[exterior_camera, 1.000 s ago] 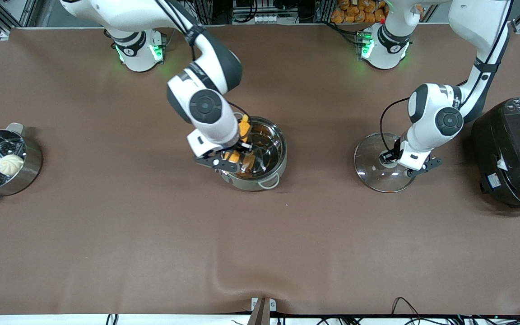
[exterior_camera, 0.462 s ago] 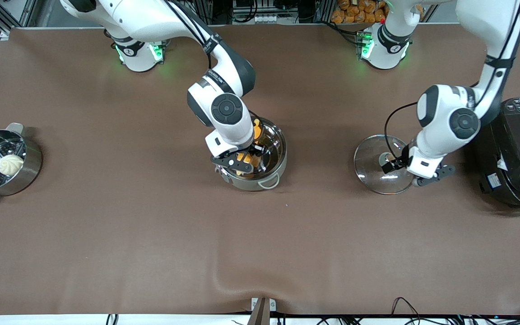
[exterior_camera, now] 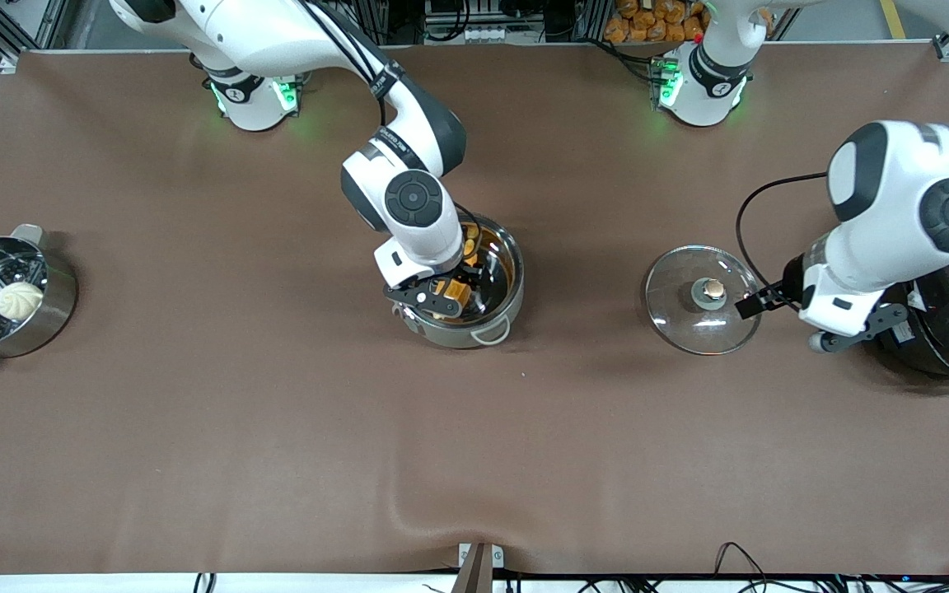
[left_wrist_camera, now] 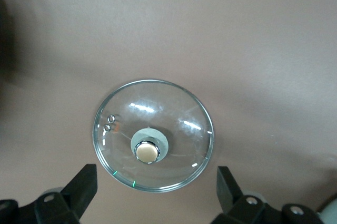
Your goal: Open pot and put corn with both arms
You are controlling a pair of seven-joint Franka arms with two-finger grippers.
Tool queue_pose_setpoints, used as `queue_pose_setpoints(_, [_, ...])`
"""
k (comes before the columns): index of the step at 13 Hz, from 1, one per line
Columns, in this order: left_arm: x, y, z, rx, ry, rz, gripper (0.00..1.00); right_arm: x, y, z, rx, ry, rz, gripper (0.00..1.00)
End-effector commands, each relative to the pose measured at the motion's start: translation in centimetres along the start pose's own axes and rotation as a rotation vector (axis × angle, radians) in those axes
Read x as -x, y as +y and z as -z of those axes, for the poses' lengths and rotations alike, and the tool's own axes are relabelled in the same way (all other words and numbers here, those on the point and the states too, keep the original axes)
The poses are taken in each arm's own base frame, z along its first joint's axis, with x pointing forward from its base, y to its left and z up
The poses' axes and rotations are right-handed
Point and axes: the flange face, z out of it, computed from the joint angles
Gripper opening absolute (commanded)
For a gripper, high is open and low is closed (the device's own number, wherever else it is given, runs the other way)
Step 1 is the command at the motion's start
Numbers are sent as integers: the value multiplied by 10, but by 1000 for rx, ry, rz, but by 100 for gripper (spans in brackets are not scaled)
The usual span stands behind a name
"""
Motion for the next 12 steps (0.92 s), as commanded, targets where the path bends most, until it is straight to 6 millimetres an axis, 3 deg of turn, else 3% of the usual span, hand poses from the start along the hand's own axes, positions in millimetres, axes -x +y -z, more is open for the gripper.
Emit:
queue_pose_setpoints(1, [0, 1, 52, 17, 5, -28, 100, -19, 13, 43, -42, 25, -88, 100])
queue_pose_setpoints(3, [3, -3, 82, 31, 36, -131, 100, -31, 33, 97, -84, 27, -129, 100])
queue_pose_setpoints(5, [7, -12, 102, 41, 68, -161, 100, -49, 73, 149, -56, 11, -181, 100])
queue_pose_setpoints(10, [29, -25, 149, 39, 116, -155, 100, -68, 184, 273, -12, 19, -46, 100])
queue_pose_setpoints(12, [40, -25, 160, 34, 110, -165, 100, -83, 238, 311, 3, 30, 54, 100])
